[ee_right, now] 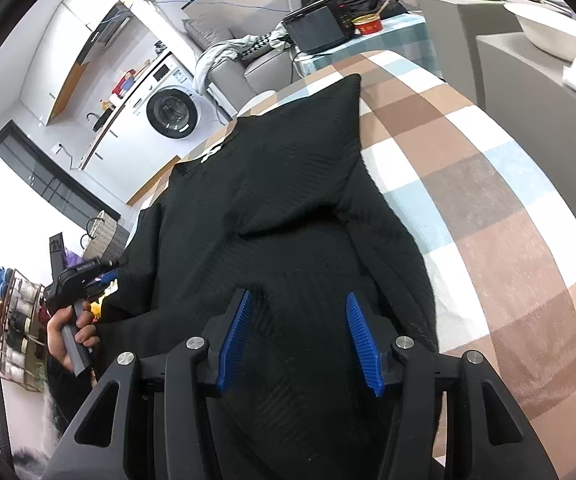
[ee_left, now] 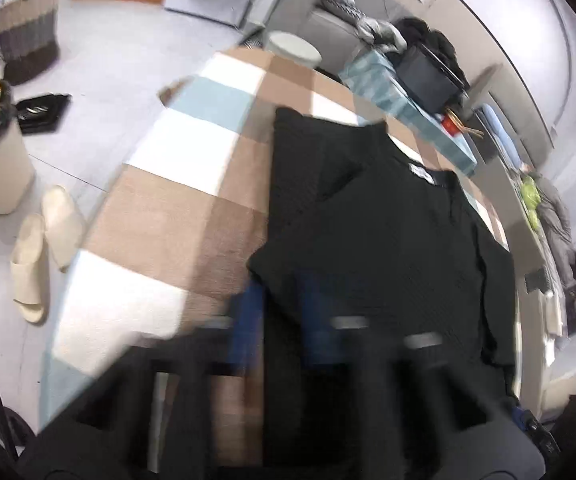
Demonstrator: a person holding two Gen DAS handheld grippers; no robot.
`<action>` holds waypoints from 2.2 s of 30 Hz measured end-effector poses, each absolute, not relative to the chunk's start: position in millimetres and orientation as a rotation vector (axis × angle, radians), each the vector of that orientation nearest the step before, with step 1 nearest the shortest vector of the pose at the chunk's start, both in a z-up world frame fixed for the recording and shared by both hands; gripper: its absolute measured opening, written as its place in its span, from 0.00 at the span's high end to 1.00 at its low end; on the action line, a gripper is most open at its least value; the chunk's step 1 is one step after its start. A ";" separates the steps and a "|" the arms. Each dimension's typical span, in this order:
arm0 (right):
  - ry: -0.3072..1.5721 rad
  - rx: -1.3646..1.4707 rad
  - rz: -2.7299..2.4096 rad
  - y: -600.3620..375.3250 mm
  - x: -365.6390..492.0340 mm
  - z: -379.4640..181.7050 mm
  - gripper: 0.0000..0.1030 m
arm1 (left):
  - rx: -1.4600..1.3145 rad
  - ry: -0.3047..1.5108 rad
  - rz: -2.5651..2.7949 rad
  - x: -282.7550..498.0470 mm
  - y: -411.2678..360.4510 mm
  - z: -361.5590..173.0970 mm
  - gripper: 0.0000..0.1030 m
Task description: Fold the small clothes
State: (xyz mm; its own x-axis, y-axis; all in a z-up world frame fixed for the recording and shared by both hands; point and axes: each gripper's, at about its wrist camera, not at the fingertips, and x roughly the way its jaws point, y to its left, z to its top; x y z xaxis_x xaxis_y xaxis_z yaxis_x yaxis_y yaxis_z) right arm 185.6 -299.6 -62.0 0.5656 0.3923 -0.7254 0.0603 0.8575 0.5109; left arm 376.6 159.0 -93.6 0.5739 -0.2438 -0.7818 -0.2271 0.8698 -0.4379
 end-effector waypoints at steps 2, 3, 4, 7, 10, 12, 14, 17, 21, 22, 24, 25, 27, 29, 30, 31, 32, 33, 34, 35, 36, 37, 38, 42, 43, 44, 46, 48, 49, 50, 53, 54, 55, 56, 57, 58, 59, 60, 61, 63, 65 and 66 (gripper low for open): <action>0.956 0.535 0.198 -303.2 184.3 -63.1 0.51 | -0.533 0.915 -0.035 382.3 152.4 -82.6 0.98; 0.954 0.538 0.195 -304.5 184.0 -63.4 0.51 | -0.527 0.890 -0.048 386.7 147.7 -75.3 0.98; 0.955 0.540 0.192 -305.7 184.0 -63.9 0.51 | -0.526 0.850 -0.077 390.9 140.4 -61.6 0.98; 0.967 0.540 0.181 -307.8 187.0 -64.5 0.51 | -0.547 0.755 -0.198 397.3 115.2 -27.1 0.98; 0.957 0.529 0.182 -307.9 185.6 -60.6 0.51 | -0.500 0.744 -0.283 398.7 82.8 -7.2 0.73; 0.951 0.534 0.180 -310.0 184.0 -59.3 0.51 | -0.436 0.754 -0.266 394.8 72.8 -7.0 0.34; 0.944 0.537 0.178 -312.1 181.4 -58.9 0.51 | -0.365 0.747 -0.187 382.9 73.7 -12.2 0.27; 0.945 0.541 0.180 -314.0 178.0 -61.8 0.51 | -0.228 0.858 -0.077 366.1 80.2 -40.5 0.27; 0.960 0.537 0.191 -311.4 178.0 -65.7 0.51 | -0.166 0.928 -0.054 334.3 86.4 -69.3 0.27; 0.960 0.535 0.196 -310.4 177.7 -65.7 0.51 | -0.154 0.930 -0.065 324.4 86.2 -73.0 0.27; 0.959 0.533 0.203 -309.2 177.2 -65.6 0.51 | -0.113 0.922 -0.070 309.1 84.4 -78.1 0.27; 0.959 0.531 0.207 -308.4 177.1 -65.6 0.51 | -0.083 0.915 -0.061 301.0 83.3 -78.7 0.27; 0.962 0.530 0.210 -307.0 177.1 -66.0 0.51 | -0.007 0.907 -0.042 297.8 76.5 -84.8 0.35; 0.962 0.525 0.213 -305.2 177.2 -65.9 0.51 | 0.032 0.916 -0.052 300.0 70.5 -90.0 0.81; 0.962 0.525 0.213 -304.8 176.7 -65.5 0.51 | 0.045 0.923 -0.039 302.6 69.8 -93.0 0.87; 0.961 0.525 0.215 -304.4 176.3 -65.1 0.51 | 0.042 0.907 -0.019 294.0 72.5 -91.2 0.90; 0.962 0.526 0.215 -304.5 175.8 -64.8 0.51 | 0.016 0.876 0.012 292.0 78.7 -88.5 0.92; 0.961 0.525 0.213 -304.7 174.8 -63.9 0.51 | -0.013 0.861 0.041 288.5 85.3 -84.6 0.93; 0.958 0.523 0.211 -305.1 173.6 -63.0 0.51 | -0.039 0.852 0.067 284.2 94.8 -80.1 0.93; 0.955 0.522 0.205 -306.5 171.9 -62.3 0.51 | -0.062 0.844 0.104 280.6 103.7 -78.6 0.93; 0.956 0.521 0.200 -307.5 171.2 -62.5 0.51 | -0.074 0.838 0.158 275.7 113.8 -79.1 0.92; 0.960 0.521 0.195 -308.6 170.8 -63.4 0.51 | -0.085 0.845 0.183 273.7 120.0 -81.5 0.92; 0.964 0.521 0.190 -309.4 171.2 -64.3 0.51 | -0.116 0.864 0.197 271.7 127.7 -85.9 0.91; 0.976 0.508 0.190 -308.7 170.8 -64.3 0.51 | -0.223 0.900 0.208 256.5 143.5 -95.4 0.74; 0.974 0.504 0.193 -308.3 169.9 -63.2 0.51 | -0.228 0.902 0.210 252.5 144.6 -95.8 0.61; 0.977 0.496 0.195 -308.0 168.6 -62.0 0.51 | -0.235 0.900 0.213 246.3 145.9 -95.0 0.45; 0.985 0.473 0.194 -309.6 165.5 -60.3 0.51 | -0.258 0.886 0.207 231.0 150.2 -93.7 0.35; 0.987 0.450 0.190 -313.6 159.7 -57.8 0.46 | -0.279 0.886 0.182 214.0 152.9 -94.1 0.34; 0.988 0.440 0.187 -316.2 155.9 -56.5 0.43 | -0.289 0.886 0.182 203.4 156.0 -93.2 0.33; 0.989 0.432 0.191 -319.0 151.1 -54.9 0.38 | -0.302 0.883 0.185 189.9 160.1 -92.6 0.30; 0.994 0.388 0.204 -326.4 136.2 -51.2 0.30 | -0.327 0.866 0.169 158.0 163.6 -87.6 0.29; 1.002 0.359 0.202 -329.4 130.3 -50.8 0.29 | -0.328 0.861 0.167 148.9 163.8 -85.9 0.29; 1.008 0.344 0.202 -332.1 125.9 -50.9 0.29 | -0.329 0.853 0.165 141.2 163.8 -84.3 0.28; 1.018 0.335 0.208 -335.1 122.2 -51.6 0.28 | -0.329 0.851 0.163 133.4 163.4 -82.8 0.26; 1.032 0.333 0.220 -337.0 119.0 -52.9 0.28 | -0.332 0.847 0.164 125.0 163.5 -81.4 0.26; 1.046 0.328 0.234 -337.8 115.7 -54.7 0.28 | -0.338 0.843 0.162 117.8 163.8 -80.2 0.26; 1.054 0.317 0.245 -338.0 112.2 -56.3 0.28 | -0.350 0.840 0.159 110.1 164.4 -79.2 0.26; 1.061 0.304 0.266 -337.0 108.4 -58.7 0.28 | -0.363 0.836 0.156 102.1 165.3 -78.1 0.26; 1.070 0.295 0.290 -335.3 105.8 -61.4 0.28 | -0.369 0.835 0.153 95.3 165.7 -77.1 0.26; 1.085 0.270 0.327 -330.0 102.9 -68.7 0.28 | -0.372 0.837 0.156 83.2 165.1 -76.6 0.25; 1.084 0.242 0.339 -324.1 103.3 -74.4 0.28 | -0.374 0.853 0.145 76.4 162.0 -78.6 0.25; 1.082 0.241 0.352 -322.0 104.5 -76.2 0.28 | -0.373 0.858 0.144 75.4 160.5 -77.9 0.25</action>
